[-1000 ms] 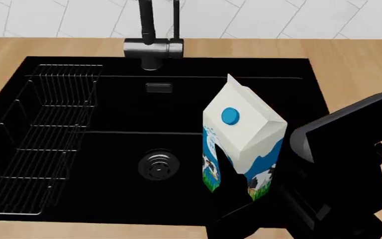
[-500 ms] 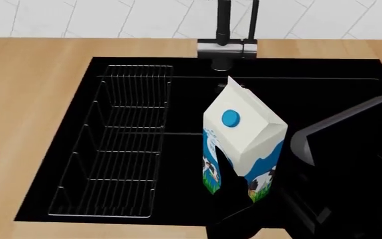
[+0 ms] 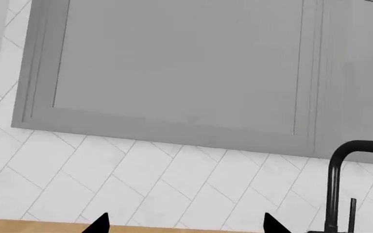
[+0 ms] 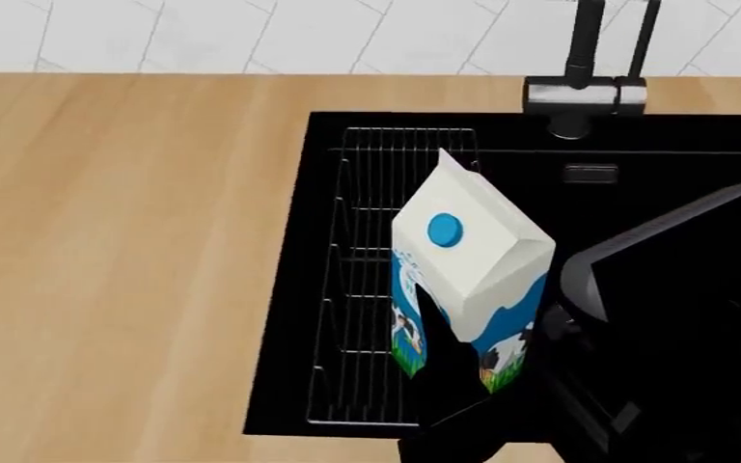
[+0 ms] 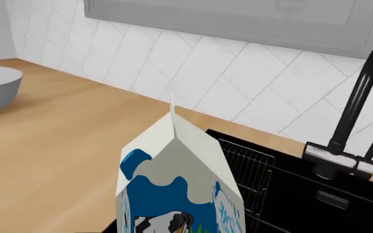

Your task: Place the eggs and milk next to the bowl.

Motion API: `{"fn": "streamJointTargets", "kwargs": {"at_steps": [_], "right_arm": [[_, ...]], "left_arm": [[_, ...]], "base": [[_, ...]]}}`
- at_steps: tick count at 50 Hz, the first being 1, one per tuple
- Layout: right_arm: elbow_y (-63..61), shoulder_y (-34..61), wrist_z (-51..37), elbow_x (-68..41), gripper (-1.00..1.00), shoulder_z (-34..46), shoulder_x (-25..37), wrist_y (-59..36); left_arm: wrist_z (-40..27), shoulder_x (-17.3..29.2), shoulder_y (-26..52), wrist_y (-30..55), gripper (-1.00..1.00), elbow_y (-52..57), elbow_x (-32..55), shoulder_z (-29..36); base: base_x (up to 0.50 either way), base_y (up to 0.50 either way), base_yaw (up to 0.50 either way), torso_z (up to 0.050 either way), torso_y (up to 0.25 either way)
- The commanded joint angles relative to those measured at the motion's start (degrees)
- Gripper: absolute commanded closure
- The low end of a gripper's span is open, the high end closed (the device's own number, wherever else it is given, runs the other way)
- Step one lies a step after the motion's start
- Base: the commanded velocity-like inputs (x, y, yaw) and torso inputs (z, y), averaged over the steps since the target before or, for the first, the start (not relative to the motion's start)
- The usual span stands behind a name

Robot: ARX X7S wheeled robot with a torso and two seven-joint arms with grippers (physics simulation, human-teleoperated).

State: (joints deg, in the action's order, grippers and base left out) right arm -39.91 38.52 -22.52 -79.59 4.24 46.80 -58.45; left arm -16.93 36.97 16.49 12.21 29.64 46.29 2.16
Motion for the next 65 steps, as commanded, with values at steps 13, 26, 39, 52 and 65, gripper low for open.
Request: {"fn": "streamJointTargets", "kwargs": {"at_steps": [13, 26, 39, 52, 65], "right_arm": [[-0.38, 0.92, 0.54, 0.33, 1.00, 0.52, 0.03, -0.13], [-0.71, 0.84, 0.10, -0.32, 1.00, 0.37, 0.43, 0.06], [-0.87, 0.68, -0.05, -0.52, 1.00, 0.35, 0.69, 0.33], [-0.87, 0.30, 0.14, -0.40, 1.00, 0.34, 0.94, 0.70], [-1.15, -0.42, -0.19, -0.76, 1.00, -0.11, 1.55, 1.10]], "left_arm": [[-0.08, 0.11, -0.54, -0.39, -1.00, 0.14, -0.05, -0.18], [0.24, 0.10, -0.63, -0.73, -1.00, -0.10, -0.19, -0.12], [0.18, 0.21, -0.51, -0.68, -1.00, -0.07, -0.15, -0.07], [0.16, 0.15, -0.31, -0.60, -1.00, -0.10, -0.21, 0.24], [0.13, 0.05, -0.27, -0.54, -1.00, -0.05, -0.30, 0.62]], "base": [[0.00, 0.50, 0.00, 0.000, 0.000], [0.00, 0.50, 0.00, 0.000, 0.001], [0.00, 0.50, 0.00, 0.000, 0.001], [0.00, 0.50, 0.00, 0.001, 0.000], [0.00, 0.50, 0.00, 0.000, 0.001]]}}
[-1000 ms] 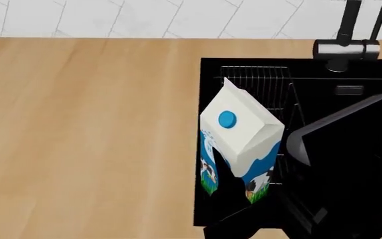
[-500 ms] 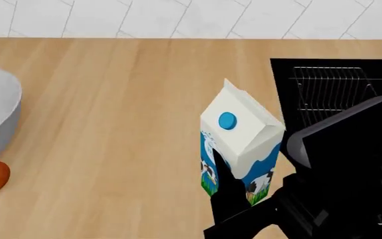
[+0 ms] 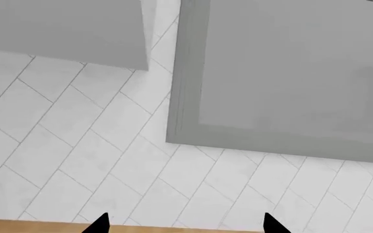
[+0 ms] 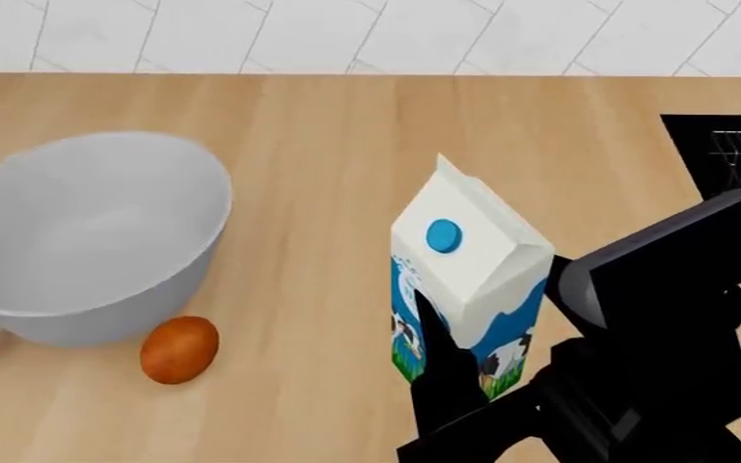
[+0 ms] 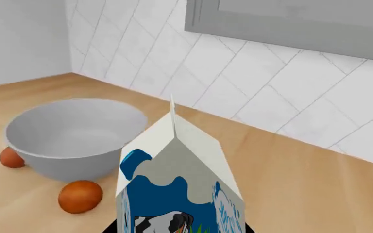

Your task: Place the eggs and milk next to the bowl.

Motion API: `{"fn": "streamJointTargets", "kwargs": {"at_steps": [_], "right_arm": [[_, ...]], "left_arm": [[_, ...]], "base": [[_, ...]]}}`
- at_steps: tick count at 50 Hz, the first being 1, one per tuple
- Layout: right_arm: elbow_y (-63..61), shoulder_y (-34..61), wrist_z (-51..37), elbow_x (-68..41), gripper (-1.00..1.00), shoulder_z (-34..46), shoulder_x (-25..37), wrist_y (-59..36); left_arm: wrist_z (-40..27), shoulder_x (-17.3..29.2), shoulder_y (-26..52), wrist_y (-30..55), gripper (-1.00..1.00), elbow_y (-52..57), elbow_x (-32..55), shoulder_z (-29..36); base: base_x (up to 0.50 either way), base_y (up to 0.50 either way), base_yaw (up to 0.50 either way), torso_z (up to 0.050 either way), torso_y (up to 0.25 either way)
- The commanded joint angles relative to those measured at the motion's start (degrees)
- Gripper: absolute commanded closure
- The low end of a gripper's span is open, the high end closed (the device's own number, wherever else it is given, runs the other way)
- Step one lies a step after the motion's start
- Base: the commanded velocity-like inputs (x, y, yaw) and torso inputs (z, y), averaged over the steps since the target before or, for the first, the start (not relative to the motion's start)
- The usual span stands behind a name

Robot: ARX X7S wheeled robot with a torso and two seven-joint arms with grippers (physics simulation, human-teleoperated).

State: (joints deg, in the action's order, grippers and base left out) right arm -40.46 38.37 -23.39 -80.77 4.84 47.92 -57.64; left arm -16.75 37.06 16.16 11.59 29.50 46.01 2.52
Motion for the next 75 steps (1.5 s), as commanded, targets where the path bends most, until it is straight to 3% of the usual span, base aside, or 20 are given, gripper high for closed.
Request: {"fn": "streamJointTargets", "kwargs": {"at_steps": [1, 14, 75], "right_arm": [[-0.67, -0.29, 0.60, 0.31, 1.00, -0.76, 0.44, 0.32], [-0.84, -1.87, 0.99, 0.80, 1.00, -1.67, 0.82, 1.50], [-0.46, -1.36, 1.29, 0.56, 1.00, -0.07, 0.93, 1.93]], "left_arm": [[-0.14, -0.01, 0.15, 0.18, -1.00, 0.15, 0.04, 0.26], [0.10, -0.05, 0.44, 0.17, -1.00, -0.05, -0.20, 0.68], [-0.28, 0.39, 0.35, 0.62, -1.00, -0.24, 0.15, 1.06]], "base": [[0.00, 0.50, 0.00, 0.000, 0.000], [0.00, 0.46, 0.00, 0.000, 0.000], [0.13, 0.00, 0.00, 0.000, 0.001]]}}
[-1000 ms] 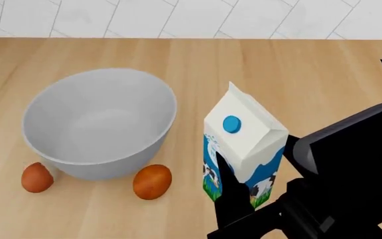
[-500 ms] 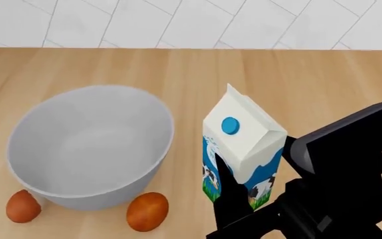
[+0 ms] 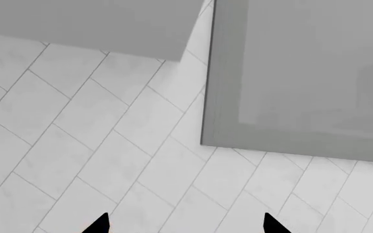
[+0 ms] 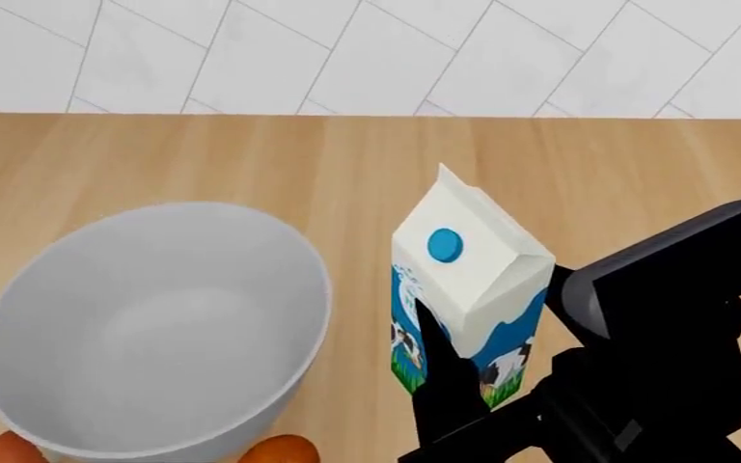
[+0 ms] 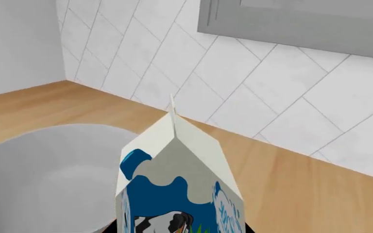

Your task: Place the eggs and milk next to the bowl.

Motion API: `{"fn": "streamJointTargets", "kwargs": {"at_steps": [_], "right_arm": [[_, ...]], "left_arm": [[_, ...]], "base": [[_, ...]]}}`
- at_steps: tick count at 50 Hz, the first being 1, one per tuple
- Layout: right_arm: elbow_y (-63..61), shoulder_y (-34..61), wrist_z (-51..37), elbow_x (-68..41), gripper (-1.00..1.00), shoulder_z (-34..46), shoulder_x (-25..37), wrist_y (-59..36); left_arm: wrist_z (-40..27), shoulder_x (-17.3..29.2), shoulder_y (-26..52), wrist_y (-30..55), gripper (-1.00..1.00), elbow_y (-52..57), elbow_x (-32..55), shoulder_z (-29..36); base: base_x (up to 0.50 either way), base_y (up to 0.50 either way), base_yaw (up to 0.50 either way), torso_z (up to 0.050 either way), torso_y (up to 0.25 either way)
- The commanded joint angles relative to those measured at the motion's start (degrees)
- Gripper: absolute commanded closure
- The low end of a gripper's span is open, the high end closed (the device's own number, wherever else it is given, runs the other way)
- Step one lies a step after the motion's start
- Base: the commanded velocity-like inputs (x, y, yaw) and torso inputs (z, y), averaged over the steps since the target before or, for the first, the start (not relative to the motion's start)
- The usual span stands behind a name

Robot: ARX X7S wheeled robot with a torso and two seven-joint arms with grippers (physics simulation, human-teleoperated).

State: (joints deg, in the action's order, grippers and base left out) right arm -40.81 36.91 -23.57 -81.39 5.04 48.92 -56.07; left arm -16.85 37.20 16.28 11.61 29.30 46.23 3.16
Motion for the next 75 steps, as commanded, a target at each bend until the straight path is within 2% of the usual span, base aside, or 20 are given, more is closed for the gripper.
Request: {"fn": "streamJointTargets", "kwargs": {"at_steps": [1, 17, 43, 75], "right_arm": [[-0.11, 0.09, 1.47, 1.18, 1.00, -0.26, -0.06, 0.37], [1.37, 0.32, 3.19, 1.90, 1.00, -0.11, 0.70, 0.50], [9.14, 0.62, 19.47, 12.52, 1.00, 5.69, -1.32, 4.28], [13.42, 3.08, 24.35, 17.84, 1.00, 11.64, -5.34, 5.53]], "left_arm": [[-0.17, 0.26, 0.24, 0.59, -1.00, -0.04, -0.07, 0.43], [0.22, 0.64, 0.32, 1.08, -1.00, 0.59, 2.31, 0.09], [0.44, 1.34, 0.73, 1.40, -1.00, 1.16, 2.45, 0.32], [0.30, 1.98, -0.21, 0.77, -1.00, 1.75, 2.78, -0.62]], "base": [[0.00, 0.00, 0.00, 0.000, 0.000], [0.00, 0.00, 0.00, 0.000, 0.001], [0.00, 0.00, 0.00, 0.000, 0.000], [0.00, 0.00, 0.00, 0.000, 0.000]]}}
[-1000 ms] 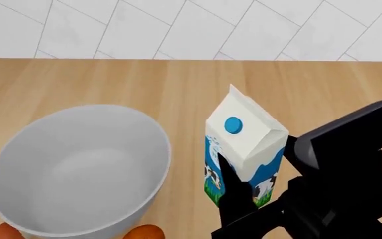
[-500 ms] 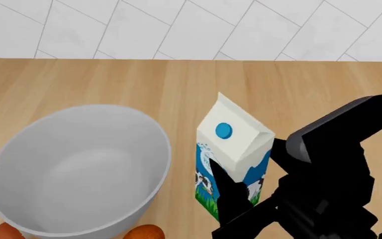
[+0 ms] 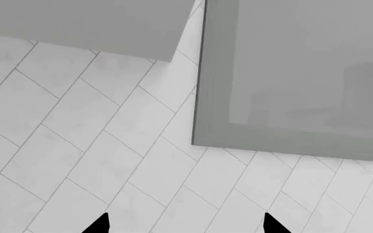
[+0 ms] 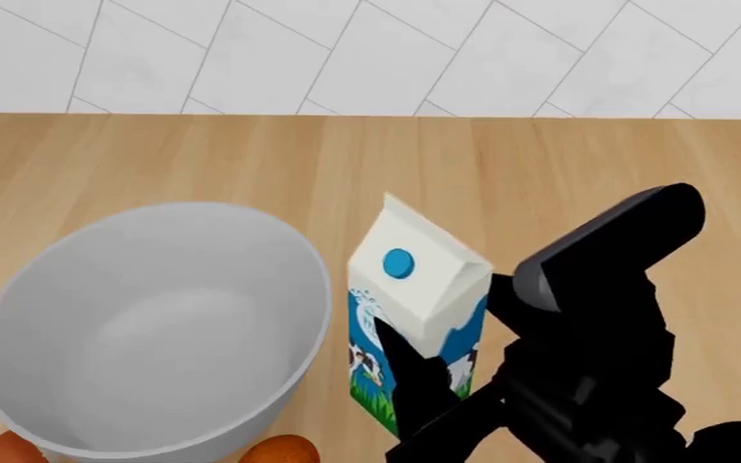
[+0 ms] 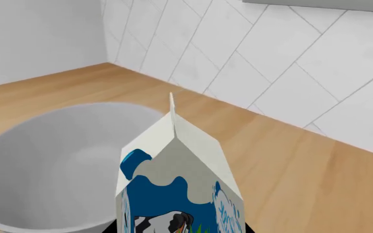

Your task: Place the eggs and milk next to the bowl.

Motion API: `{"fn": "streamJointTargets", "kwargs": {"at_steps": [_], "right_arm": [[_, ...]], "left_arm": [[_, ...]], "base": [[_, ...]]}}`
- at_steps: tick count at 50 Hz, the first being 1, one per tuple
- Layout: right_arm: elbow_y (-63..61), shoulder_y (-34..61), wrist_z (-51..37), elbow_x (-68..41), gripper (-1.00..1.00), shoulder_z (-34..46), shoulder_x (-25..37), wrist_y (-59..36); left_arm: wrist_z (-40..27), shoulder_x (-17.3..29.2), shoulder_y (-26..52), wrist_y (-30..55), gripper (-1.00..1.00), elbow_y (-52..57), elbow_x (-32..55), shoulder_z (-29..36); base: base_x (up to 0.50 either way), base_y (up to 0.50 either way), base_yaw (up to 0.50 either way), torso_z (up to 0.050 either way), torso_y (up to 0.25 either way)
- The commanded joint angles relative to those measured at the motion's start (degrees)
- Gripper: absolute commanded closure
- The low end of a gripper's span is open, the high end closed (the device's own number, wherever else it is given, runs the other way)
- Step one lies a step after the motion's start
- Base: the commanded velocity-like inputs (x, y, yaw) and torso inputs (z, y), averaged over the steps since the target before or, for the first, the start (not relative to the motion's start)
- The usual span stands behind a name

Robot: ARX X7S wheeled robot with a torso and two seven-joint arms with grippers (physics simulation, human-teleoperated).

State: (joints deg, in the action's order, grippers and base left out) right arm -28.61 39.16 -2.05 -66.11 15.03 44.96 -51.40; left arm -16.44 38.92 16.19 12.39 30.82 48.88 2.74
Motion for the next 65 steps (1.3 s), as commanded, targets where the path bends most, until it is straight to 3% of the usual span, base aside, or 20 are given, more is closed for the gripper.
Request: {"fn": "streamJointTargets", "kwargs": {"at_steps": [1, 65], "right_arm": [[1.43, 0.65, 3.10, 2.90, 1.00, 1.80, -1.46, 1.12], [7.25, -1.48, 7.40, 8.26, 1.00, 6.47, -4.31, 5.24]], "left_arm": [[-0.12, 0.31, -0.14, -0.04, -1.00, 0.23, 0.20, -0.30], [0.29, 0.39, 0.19, -0.61, -1.00, -0.65, -0.40, -0.04]], "base": [[0.00, 0.00, 0.00, 0.000, 0.000], [0.00, 0.00, 0.00, 0.000, 0.000]]}}
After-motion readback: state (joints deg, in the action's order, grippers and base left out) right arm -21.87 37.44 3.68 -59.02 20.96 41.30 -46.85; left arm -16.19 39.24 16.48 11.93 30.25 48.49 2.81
